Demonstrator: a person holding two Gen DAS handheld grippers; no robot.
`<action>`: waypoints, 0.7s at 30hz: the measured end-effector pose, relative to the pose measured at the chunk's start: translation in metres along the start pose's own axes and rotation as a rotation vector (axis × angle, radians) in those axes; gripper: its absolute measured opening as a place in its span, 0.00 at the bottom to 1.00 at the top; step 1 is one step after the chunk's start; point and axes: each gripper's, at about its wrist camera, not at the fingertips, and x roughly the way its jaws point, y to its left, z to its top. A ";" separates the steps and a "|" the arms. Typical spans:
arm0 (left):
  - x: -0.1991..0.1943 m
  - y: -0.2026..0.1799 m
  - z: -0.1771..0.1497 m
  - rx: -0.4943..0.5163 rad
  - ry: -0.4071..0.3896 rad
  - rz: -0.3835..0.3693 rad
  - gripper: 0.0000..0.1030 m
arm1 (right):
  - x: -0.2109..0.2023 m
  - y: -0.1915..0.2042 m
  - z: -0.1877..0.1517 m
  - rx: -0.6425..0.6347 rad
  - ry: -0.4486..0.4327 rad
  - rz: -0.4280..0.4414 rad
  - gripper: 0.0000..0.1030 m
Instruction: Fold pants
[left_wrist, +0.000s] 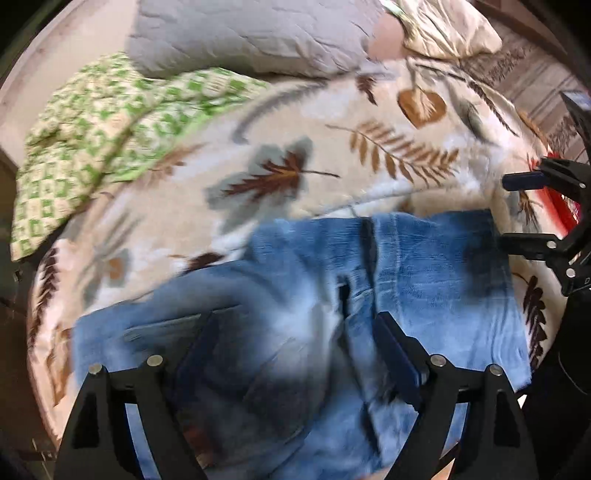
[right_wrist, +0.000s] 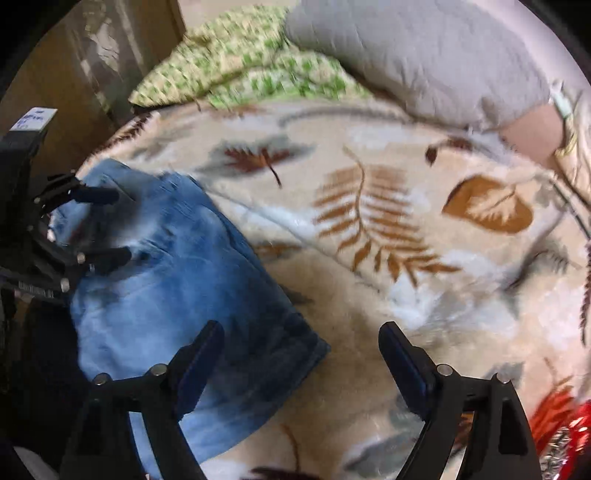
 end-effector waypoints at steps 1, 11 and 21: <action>-0.010 0.006 -0.004 -0.002 -0.003 0.018 0.83 | -0.010 0.006 0.001 -0.015 -0.017 -0.009 0.85; -0.110 0.087 -0.078 -0.108 -0.012 0.207 0.84 | -0.061 0.108 0.046 -0.241 -0.122 0.033 0.85; -0.079 0.155 -0.155 -0.399 0.000 0.143 0.95 | -0.036 0.204 0.086 -0.397 -0.098 0.097 0.85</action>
